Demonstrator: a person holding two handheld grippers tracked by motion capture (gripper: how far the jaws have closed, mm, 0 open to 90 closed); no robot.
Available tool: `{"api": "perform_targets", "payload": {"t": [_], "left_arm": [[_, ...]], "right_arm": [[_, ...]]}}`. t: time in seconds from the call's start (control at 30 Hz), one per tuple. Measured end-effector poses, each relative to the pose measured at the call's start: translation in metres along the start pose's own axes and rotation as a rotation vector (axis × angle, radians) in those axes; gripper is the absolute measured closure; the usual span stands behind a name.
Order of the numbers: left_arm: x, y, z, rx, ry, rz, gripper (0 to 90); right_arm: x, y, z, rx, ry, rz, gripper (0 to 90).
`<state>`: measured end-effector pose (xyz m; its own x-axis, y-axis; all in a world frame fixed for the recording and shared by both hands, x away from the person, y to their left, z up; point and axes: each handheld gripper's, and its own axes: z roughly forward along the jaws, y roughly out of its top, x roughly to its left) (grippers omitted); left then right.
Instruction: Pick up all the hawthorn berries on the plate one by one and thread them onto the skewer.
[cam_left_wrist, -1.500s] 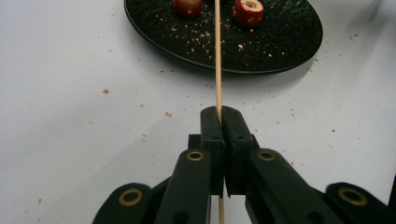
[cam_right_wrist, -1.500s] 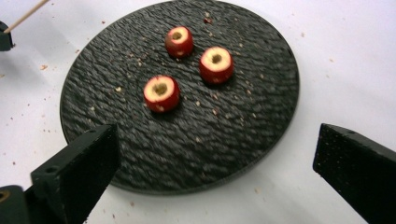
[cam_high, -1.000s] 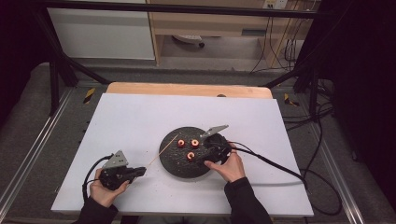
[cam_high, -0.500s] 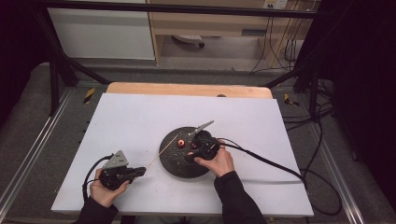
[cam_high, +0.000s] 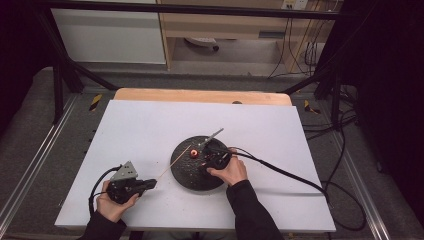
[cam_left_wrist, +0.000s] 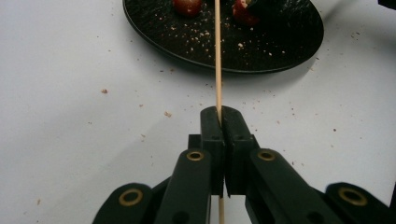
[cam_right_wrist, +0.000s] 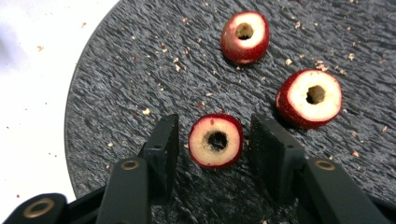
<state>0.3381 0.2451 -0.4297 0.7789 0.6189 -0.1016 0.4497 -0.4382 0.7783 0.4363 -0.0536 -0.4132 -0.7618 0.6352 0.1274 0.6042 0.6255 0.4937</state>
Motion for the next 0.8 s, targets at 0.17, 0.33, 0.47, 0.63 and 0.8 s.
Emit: {"api": "perform_targets", "payload": {"t": [0.17, 0.33, 0.47, 0.63, 0.8], "left_arm": [[0.000, 0.000, 0.000, 0.001, 0.000, 0.000, 88.3], [-0.001, 0.000, 0.000, 0.003, -0.001, 0.001, 88.4], [-0.001, 0.000, 0.000, 0.000, -0.001, 0.001, 88.3], [-0.002, 0.000, 0.000, -0.001, -0.001, 0.003, 88.3], [-0.002, 0.000, 0.001, 0.000, 0.001, 0.004, 88.4]], "right_arm": [[-0.001, 0.000, 0.002, 0.016, 0.000, 0.004, 57.5], [-0.002, 0.001, 0.004, 0.028, 0.008, 0.012, 60.7], [-0.002, 0.001, 0.004, 0.030, 0.007, 0.019, 61.3], [-0.002, 0.001, 0.001, 0.023, 0.006, 0.031, 61.7], [-0.003, 0.002, -0.008, -0.004, 0.011, 0.057, 61.9]]}}
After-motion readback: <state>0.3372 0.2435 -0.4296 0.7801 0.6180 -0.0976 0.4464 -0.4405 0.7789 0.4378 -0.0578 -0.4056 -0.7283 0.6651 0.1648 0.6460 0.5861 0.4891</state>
